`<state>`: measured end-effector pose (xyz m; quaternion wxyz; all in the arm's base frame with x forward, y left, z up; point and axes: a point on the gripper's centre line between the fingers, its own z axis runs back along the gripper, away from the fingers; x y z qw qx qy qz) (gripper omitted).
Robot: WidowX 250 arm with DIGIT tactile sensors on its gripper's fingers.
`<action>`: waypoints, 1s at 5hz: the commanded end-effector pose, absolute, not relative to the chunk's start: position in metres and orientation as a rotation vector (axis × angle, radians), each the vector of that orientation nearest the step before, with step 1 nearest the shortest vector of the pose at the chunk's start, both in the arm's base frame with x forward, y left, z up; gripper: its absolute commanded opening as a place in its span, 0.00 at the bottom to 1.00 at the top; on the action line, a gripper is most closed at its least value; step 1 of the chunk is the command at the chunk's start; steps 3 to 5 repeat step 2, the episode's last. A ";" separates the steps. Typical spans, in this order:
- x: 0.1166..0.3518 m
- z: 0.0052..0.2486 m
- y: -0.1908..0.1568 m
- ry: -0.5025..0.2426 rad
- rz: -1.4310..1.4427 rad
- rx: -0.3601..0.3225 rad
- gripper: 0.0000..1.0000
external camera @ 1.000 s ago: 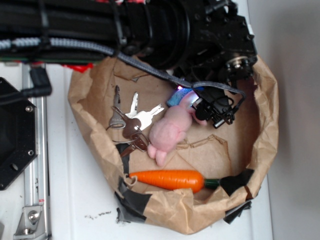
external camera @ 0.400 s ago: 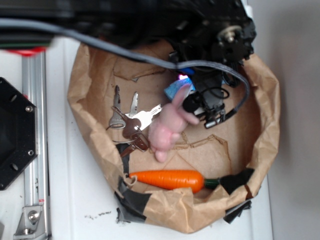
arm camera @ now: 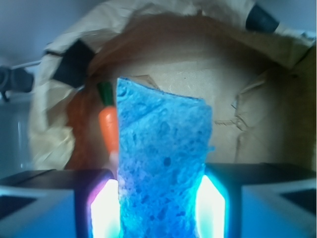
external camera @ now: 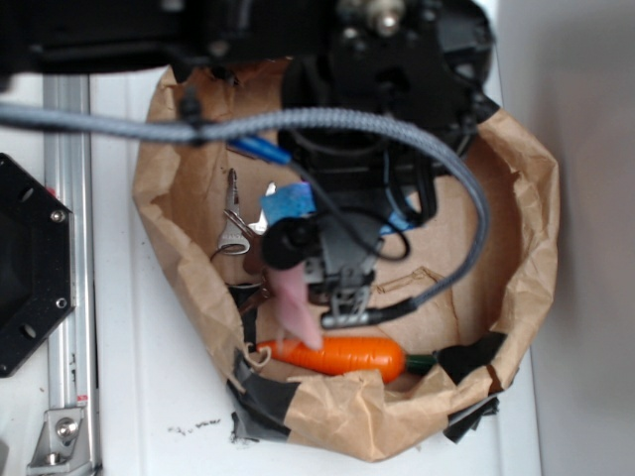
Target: Grab the blue sponge.
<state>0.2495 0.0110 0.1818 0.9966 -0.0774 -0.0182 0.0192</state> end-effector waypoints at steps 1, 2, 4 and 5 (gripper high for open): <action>0.253 0.205 0.023 -0.114 0.006 -0.146 0.00; 0.256 0.201 0.030 -0.095 0.047 -0.075 0.00; 0.256 0.201 0.030 -0.095 0.047 -0.075 0.00; 0.256 0.201 0.030 -0.095 0.047 -0.075 0.00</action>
